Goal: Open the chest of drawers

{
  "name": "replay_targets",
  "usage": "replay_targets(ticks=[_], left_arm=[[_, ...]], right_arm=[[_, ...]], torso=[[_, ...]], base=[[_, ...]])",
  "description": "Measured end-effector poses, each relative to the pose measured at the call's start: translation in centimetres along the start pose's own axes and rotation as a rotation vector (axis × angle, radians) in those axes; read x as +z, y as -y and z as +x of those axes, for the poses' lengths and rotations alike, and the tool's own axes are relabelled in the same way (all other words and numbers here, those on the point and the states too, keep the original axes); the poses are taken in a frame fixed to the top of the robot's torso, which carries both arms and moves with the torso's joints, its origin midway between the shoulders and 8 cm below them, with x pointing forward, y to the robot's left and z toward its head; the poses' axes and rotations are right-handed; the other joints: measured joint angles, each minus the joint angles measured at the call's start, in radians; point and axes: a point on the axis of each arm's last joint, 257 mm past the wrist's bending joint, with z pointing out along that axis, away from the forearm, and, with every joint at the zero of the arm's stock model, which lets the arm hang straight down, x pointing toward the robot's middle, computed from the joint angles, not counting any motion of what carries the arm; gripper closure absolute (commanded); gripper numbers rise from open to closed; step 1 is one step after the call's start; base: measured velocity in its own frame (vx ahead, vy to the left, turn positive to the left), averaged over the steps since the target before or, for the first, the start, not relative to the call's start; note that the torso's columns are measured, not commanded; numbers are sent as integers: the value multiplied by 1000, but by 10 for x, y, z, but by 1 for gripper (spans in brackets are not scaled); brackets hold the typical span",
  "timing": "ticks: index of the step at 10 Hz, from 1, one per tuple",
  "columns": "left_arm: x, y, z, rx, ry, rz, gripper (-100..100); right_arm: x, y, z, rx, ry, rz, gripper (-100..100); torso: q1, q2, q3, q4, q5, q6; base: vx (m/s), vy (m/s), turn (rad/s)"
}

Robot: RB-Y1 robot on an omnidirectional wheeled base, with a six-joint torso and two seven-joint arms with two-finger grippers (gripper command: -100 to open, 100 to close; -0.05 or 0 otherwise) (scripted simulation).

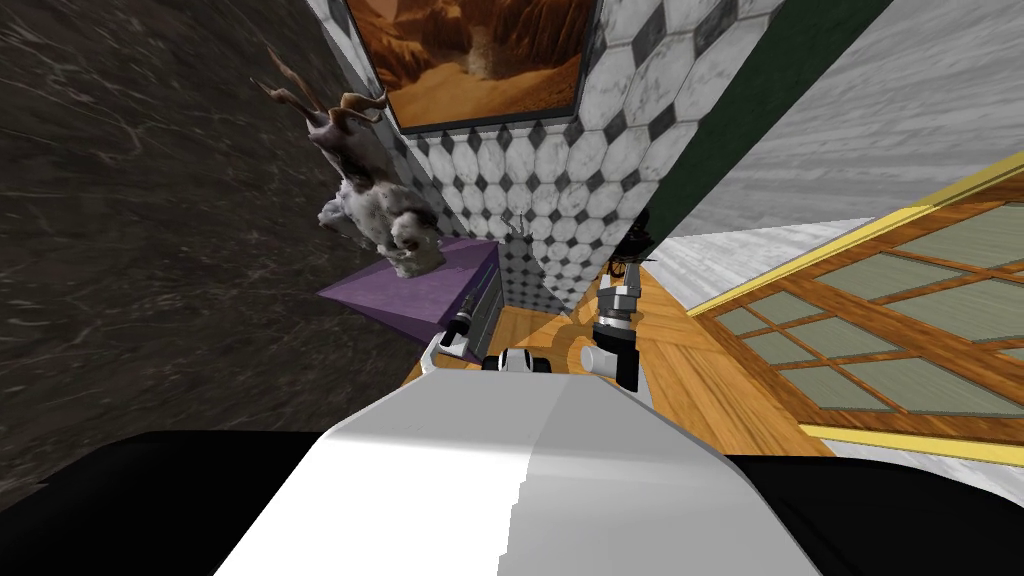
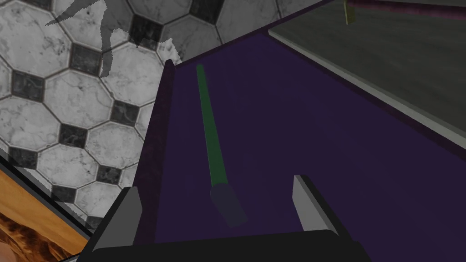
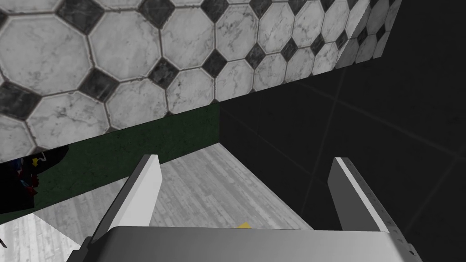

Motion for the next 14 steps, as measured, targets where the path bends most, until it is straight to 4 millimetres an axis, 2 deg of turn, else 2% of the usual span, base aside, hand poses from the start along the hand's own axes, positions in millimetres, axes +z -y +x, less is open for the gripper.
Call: replay_targets(ticks=[1,4,6,7,9,13,14], left_arm=[[0,0,0,0,0,0,100],[-1,2,2,-3,0,0,100],[-1,4,5,-7,-2,1,100],[-1,4,5,-7,-2,0,-100],[-1,3,4,-5,-2,1,-100],[-1,1,0,0,-2,1,-100],[-1,1,0,0,-1,0,100]], right_arm=[[0,0,0,0,0,0,0],[0,0,0,1,0,0,0],[0,0,0,1,0,0,0],[0,0,0,0,0,0,0],[0,0,0,0,0,0,0],[0,0,0,0,0,0,0],[0,0,0,0,0,0,0]], torso=[[0,0,0,0,0,0],[-1,-2,-1,-1,0,1],[6,-2,-1,-1,2,0],[14,-3,-1,-1,3,0],[18,-4,-3,-1,5,-1],[1,0,0,0,0,0],[0,-1,0,0,0,0]], base=[[2,7,0],[-34,-168,4],[-26,-146,4],[16,65,-3],[37,148,-4],[10,110,-2],[1,8,0]])
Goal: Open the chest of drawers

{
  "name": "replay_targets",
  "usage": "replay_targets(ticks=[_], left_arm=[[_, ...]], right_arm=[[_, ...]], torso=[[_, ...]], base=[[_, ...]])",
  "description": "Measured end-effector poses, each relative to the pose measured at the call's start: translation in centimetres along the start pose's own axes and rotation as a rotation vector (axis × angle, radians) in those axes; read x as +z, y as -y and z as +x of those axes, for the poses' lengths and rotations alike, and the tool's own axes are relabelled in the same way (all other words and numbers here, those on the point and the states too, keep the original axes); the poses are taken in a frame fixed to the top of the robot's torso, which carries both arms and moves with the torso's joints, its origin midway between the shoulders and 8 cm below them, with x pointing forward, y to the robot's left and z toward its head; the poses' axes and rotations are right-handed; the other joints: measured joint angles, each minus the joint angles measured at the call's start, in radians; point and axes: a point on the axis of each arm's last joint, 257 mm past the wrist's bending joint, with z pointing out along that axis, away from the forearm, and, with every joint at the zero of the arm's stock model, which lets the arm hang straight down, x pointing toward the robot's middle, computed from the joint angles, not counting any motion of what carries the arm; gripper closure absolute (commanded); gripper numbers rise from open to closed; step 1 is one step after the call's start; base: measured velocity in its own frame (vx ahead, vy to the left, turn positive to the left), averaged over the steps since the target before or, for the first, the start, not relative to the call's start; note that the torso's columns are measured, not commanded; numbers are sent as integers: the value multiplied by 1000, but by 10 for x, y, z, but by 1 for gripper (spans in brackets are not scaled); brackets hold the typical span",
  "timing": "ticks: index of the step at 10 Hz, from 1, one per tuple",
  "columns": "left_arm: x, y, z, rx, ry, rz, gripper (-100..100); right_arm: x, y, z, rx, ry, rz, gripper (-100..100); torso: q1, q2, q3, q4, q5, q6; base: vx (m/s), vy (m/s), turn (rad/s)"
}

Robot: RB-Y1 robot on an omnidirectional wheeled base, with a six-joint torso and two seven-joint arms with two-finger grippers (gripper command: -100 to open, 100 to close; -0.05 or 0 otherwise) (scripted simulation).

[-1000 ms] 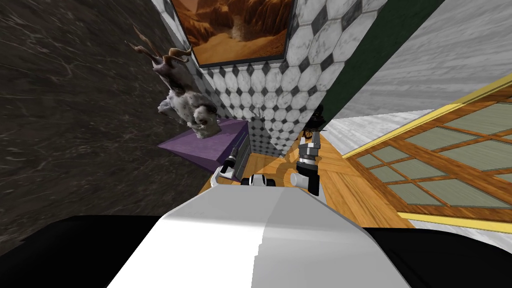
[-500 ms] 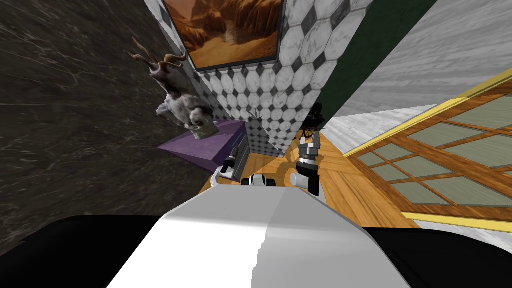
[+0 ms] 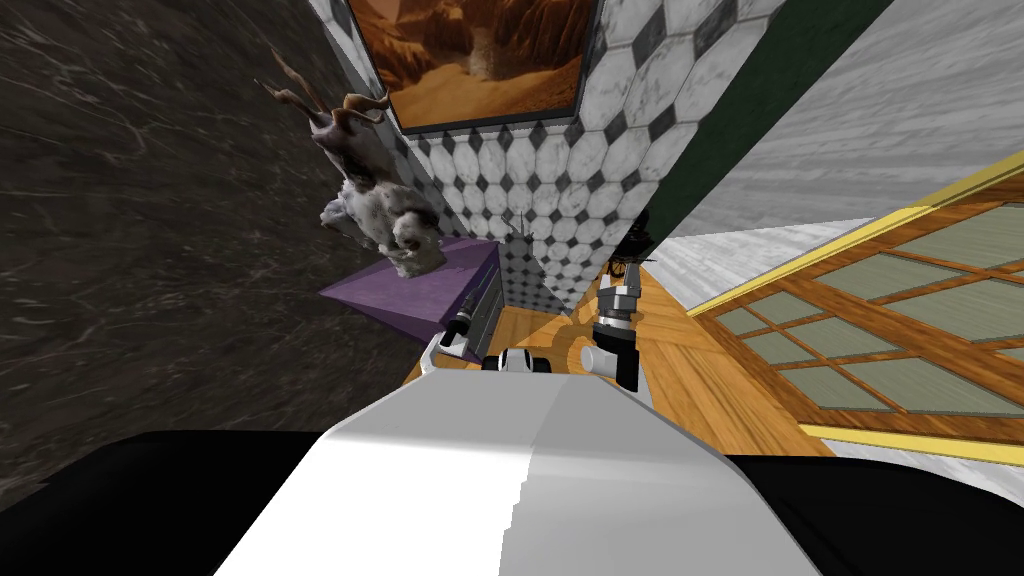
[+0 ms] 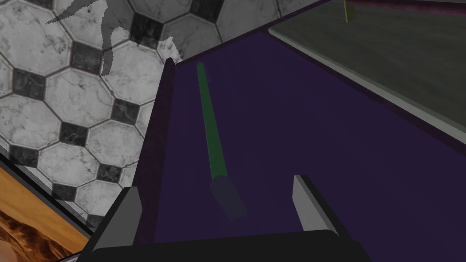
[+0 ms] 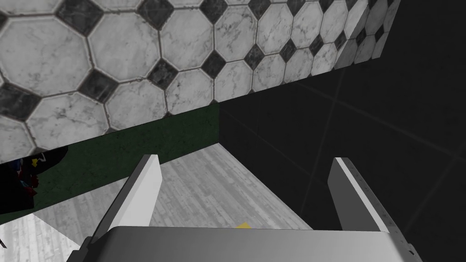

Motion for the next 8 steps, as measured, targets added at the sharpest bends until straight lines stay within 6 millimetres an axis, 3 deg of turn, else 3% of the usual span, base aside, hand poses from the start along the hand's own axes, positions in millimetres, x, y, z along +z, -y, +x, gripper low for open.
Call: replay_targets(ticks=[5,6,8], left_arm=[[-1,4,5,-7,-2,1,100],[-1,4,6,-7,-2,1,-100],[0,3,3,-5,-2,1,-100]], right_arm=[[0,0,0,1,0,0,0],[0,0,0,0,0,0,0],[0,0,0,-1,0,0,0]], torso=[[6,-1,-1,0,2,0],[13,-2,-1,0,4,0],[19,-3,-2,-1,6,-1]], base=[[-34,-152,4],[7,81,-1],[36,161,-7]])
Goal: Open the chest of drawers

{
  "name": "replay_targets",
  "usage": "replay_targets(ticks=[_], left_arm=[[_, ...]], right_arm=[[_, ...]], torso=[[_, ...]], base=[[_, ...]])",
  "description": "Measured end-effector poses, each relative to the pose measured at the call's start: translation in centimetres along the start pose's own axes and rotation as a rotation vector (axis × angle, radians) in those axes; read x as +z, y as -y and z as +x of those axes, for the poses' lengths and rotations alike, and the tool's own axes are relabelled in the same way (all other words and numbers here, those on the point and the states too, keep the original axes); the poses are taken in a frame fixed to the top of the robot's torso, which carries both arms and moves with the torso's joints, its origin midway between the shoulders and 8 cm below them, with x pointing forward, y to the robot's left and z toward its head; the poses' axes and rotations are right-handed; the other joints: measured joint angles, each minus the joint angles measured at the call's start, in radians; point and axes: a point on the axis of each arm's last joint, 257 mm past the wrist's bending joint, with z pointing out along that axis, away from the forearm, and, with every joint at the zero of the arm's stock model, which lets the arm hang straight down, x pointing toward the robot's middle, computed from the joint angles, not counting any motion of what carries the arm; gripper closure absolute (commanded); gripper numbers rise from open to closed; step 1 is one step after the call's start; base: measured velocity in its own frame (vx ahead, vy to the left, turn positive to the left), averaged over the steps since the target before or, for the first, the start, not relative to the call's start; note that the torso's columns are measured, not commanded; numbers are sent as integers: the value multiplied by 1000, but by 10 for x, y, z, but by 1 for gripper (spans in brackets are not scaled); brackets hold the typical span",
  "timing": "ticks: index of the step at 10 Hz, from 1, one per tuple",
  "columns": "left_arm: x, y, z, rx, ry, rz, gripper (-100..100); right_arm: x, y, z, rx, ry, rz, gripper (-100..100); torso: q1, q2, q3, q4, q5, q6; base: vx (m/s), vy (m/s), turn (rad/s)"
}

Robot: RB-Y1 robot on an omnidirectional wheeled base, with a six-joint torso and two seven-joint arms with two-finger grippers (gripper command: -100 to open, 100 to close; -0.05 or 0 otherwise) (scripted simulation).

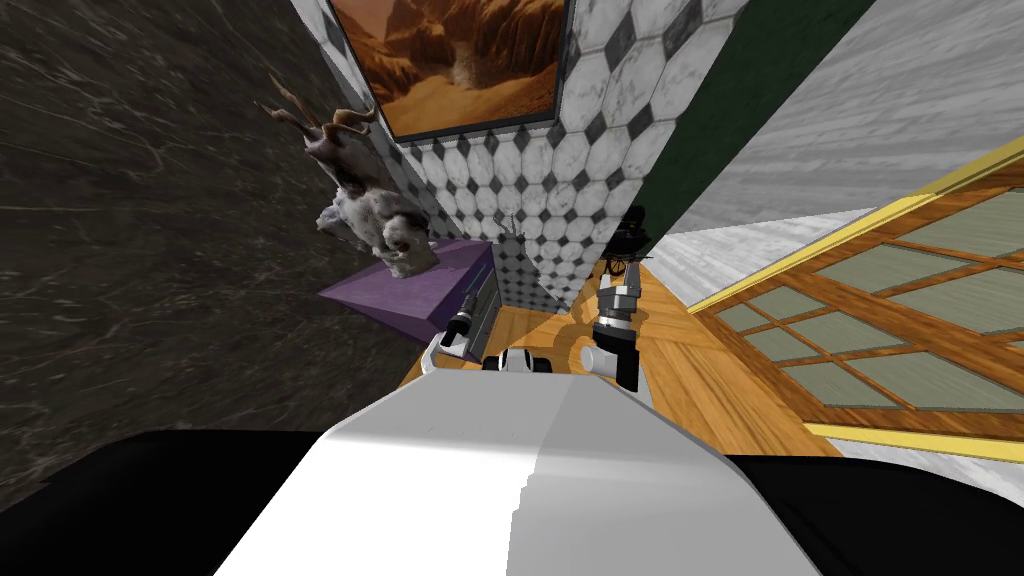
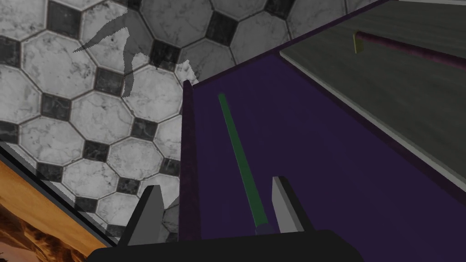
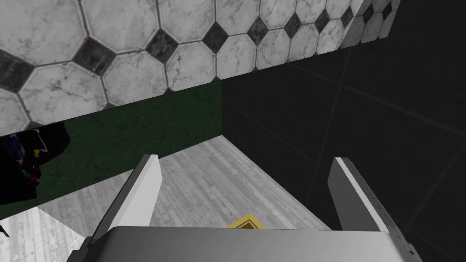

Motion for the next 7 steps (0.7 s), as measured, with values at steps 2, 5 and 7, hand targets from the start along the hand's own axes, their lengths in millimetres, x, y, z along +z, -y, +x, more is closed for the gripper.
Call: replay_targets(ticks=[2,5,7], left_arm=[[0,-2,-3,4,1,0,-100],[0,-2,-3,4,1,0,100],[0,0,-1,1,0,0,100]], right_arm=[[0,0,0,0,0,0,0],[0,0,0,1,0,0,0],[0,0,0,1,0,0,0]], torso=[[-13,1,1,0,-4,0],[-16,4,2,1,-5,1],[-20,4,2,1,-6,1]], base=[[36,110,-2],[4,-26,0],[-40,-200,6]])
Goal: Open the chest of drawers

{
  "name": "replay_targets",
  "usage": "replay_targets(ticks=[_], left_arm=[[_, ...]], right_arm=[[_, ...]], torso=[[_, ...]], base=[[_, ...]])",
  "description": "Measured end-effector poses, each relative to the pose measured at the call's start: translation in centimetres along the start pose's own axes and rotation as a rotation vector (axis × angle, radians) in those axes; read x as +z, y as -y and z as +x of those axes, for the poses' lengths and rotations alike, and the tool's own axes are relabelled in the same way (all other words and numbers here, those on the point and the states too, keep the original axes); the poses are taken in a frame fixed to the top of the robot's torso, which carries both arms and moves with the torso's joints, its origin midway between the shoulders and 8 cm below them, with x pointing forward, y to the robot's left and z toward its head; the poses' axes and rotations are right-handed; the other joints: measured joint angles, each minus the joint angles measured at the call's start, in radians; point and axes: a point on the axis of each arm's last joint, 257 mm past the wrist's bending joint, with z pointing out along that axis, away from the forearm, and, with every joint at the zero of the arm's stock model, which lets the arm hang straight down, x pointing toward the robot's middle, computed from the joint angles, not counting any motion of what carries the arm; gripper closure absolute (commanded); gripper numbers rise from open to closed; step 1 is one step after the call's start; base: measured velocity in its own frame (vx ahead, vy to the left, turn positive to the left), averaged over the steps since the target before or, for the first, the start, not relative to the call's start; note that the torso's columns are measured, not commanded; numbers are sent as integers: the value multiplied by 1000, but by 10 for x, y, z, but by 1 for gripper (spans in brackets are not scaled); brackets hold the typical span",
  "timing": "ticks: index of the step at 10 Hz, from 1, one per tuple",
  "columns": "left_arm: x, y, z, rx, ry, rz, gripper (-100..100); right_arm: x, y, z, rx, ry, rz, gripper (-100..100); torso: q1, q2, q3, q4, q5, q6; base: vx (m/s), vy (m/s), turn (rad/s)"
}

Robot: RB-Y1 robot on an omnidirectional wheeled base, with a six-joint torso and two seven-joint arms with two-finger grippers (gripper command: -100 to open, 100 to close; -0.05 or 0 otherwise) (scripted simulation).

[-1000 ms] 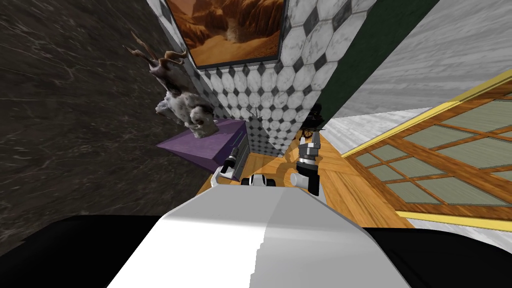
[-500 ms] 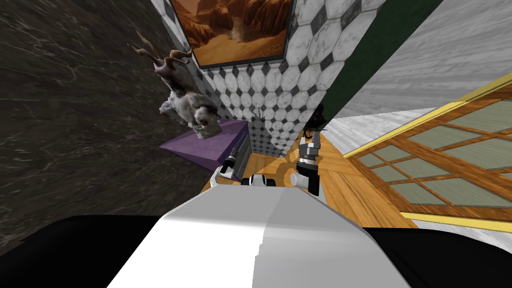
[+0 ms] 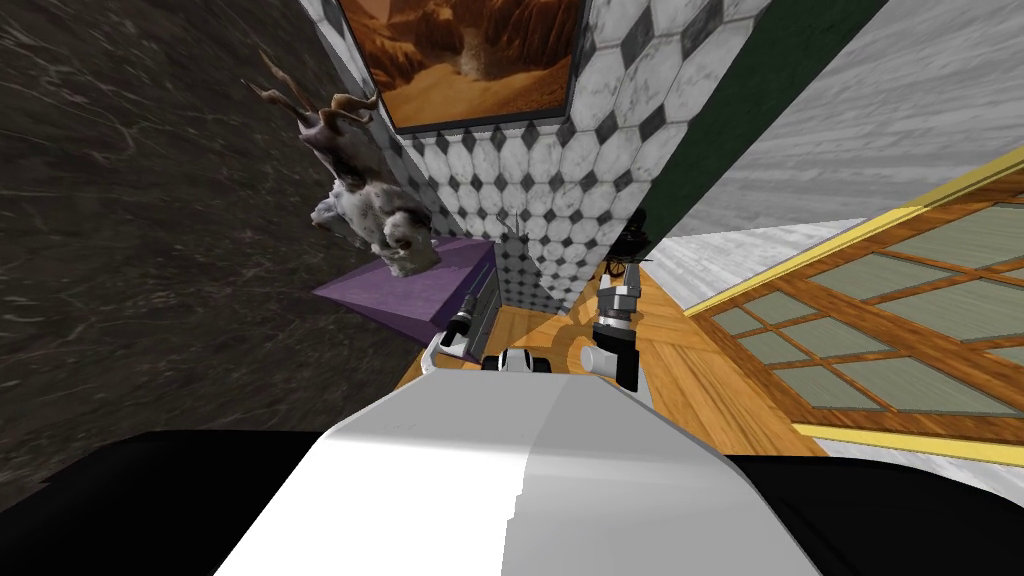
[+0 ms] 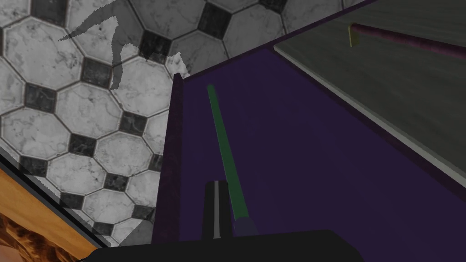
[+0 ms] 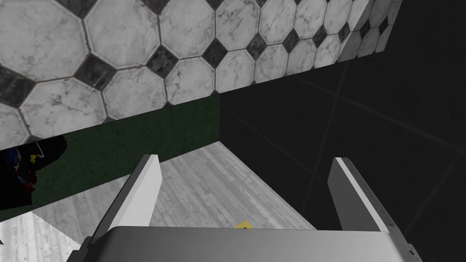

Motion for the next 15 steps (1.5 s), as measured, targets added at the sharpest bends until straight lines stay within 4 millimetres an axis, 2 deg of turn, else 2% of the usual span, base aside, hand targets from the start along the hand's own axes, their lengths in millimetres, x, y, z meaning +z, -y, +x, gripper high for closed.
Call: replay_targets(ticks=[2,3,5,9,10,13,15], left_arm=[[-1,2,3,-4,-1,0,100],[-1,2,3,-4,-1,0,-100],[-1,0,1,-2,-1,0,-100],[-1,-2,-3,3,0,0,-100],[-1,-3,-3,3,0,-1,100],[-1,-1,-1,0,0,0,100],[-1,2,3,-5,-2,0,100]], right_arm=[[0,0,0,0,0,0,0],[0,0,0,0,0,0,0],[0,0,0,-1,0,0,0],[0,0,0,-1,0,0,0],[0,0,0,-1,0,0,0],[0,0,0,0,0,0,0],[0,0,0,0,0,0,0]], torso=[[7,0,0,0,2,0],[15,-2,-1,0,4,0],[20,-5,-3,-1,6,-1],[1,0,0,0,0,0],[0,0,0,0,0,0],[-1,0,0,0,0,0],[8,-2,-1,0,2,0]], base=[[-48,-156,4],[20,69,-2],[31,162,-4],[24,116,-2],[2,8,0],[-38,-181,6],[-37,-148,3]])
